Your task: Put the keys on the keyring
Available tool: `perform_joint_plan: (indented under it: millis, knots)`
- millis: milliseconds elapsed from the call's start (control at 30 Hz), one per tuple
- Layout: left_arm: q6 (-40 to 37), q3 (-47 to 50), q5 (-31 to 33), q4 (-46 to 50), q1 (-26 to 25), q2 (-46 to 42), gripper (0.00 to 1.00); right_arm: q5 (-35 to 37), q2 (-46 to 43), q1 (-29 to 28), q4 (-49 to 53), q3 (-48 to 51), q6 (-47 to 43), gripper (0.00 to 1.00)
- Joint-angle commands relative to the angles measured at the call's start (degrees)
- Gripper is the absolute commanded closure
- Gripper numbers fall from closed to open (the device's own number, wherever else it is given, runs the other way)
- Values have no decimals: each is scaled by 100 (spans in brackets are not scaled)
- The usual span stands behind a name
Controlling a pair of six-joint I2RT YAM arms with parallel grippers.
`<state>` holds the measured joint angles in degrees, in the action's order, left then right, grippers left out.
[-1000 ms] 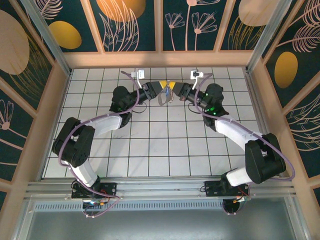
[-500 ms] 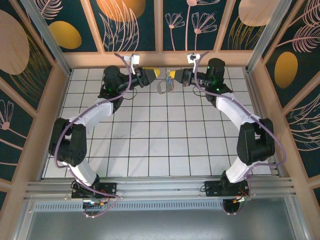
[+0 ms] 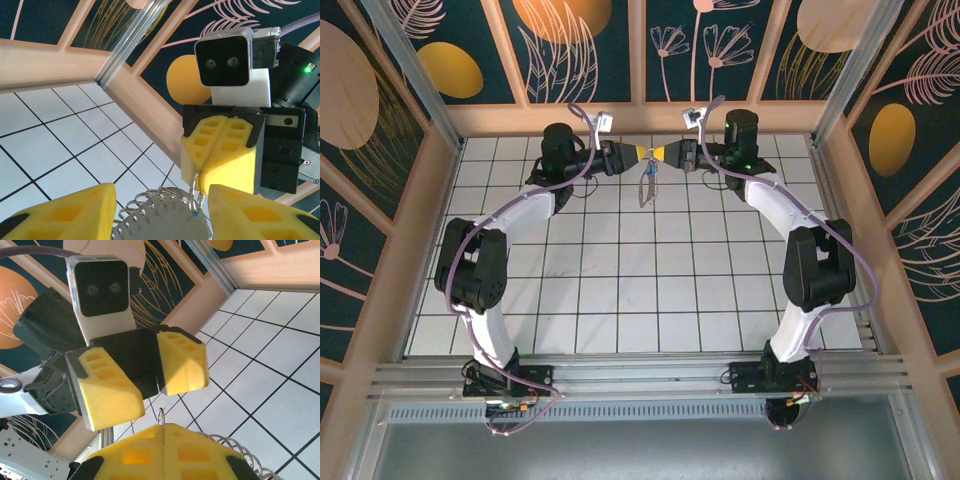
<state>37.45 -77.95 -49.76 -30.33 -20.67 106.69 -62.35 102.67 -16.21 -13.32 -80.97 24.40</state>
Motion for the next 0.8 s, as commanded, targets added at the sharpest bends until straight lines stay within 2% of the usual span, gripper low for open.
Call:
perform_joint_plan:
  millis: [0, 433, 767]
  knots:
    - [-98, -272, -278, -18, 27, 88, 49, -238, 6, -18, -87, -247, -89, 100]
    - [366, -239, -567, -544, 25, 254, 53, -173, 65, -128, -75, -337, -94, 100]
    - [577, -159, -680, -865, 22, 286, 69, -129, 178, -171, -39, -442, -83, 100]
